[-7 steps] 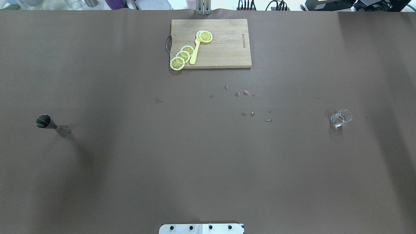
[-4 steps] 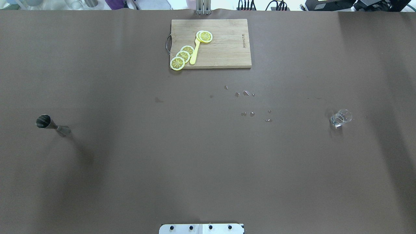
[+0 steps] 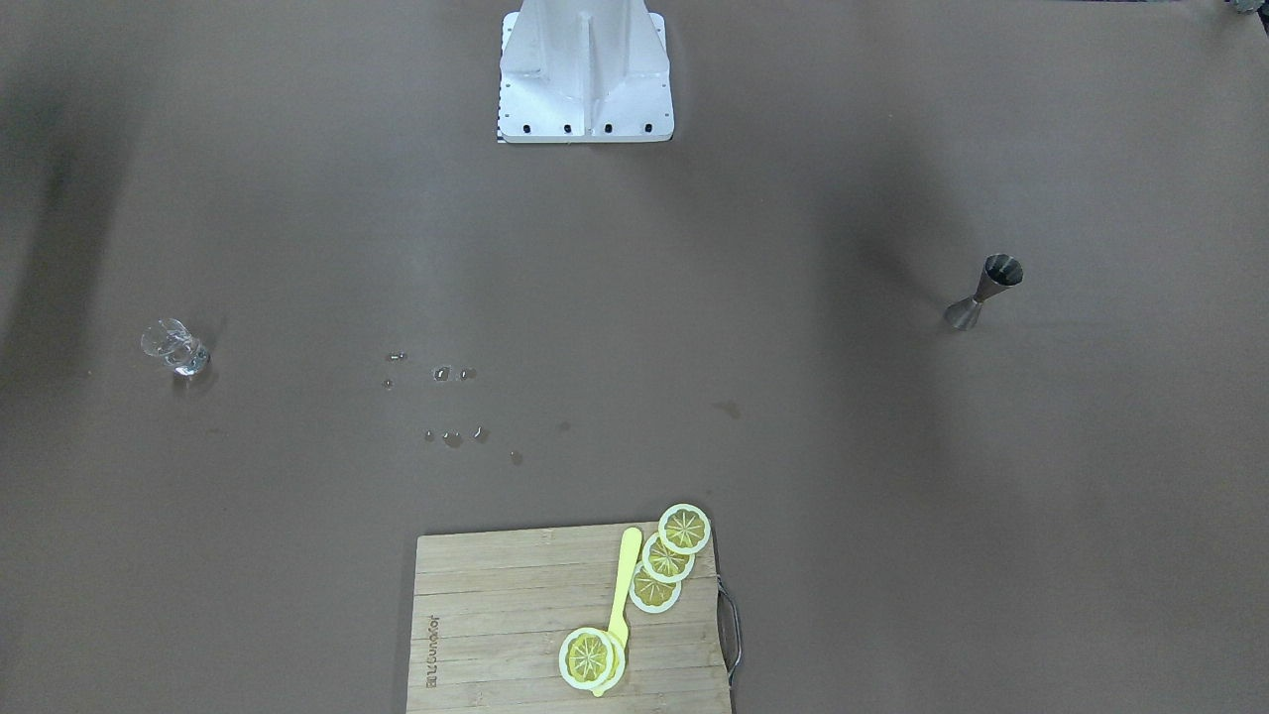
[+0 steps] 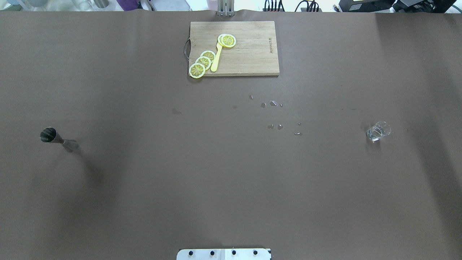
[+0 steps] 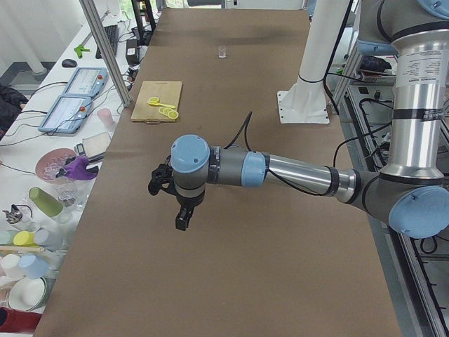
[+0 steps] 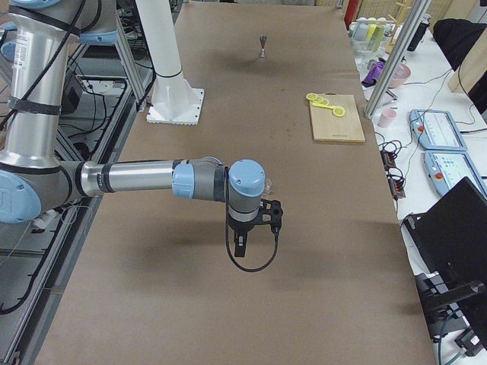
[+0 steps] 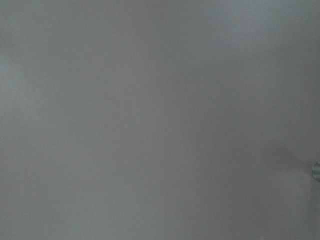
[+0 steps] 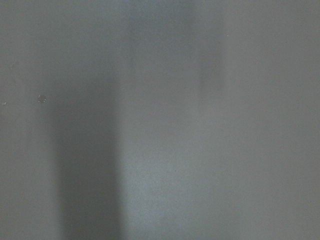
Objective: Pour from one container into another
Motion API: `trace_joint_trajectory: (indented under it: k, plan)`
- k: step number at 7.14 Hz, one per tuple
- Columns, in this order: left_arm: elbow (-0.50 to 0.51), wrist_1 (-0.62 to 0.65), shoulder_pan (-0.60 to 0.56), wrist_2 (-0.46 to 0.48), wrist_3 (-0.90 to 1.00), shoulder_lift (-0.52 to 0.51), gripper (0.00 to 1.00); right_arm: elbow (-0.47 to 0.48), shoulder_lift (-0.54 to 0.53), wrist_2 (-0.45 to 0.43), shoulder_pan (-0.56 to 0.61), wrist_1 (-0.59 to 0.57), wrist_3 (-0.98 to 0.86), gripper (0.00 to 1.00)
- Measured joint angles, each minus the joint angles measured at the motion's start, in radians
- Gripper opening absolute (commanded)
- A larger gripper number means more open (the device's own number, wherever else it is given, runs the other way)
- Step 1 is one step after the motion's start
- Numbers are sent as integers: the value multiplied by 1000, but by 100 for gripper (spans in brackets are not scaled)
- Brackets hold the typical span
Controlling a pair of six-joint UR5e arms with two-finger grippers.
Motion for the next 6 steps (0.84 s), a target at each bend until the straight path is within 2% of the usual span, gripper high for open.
trace_joint_trajectory:
  k: [2,3,6]
  plan:
    - [6,-19,3,-1,2,-37,98,-1,-2,11,0,0,0,100]
    - [9,-72,4,-1,-7,-42,97,-1,-2,17,0,0,-1,100]
    - [27,-377,26,5,-229,-39,97,-3,-4,33,0,0,-1,100]
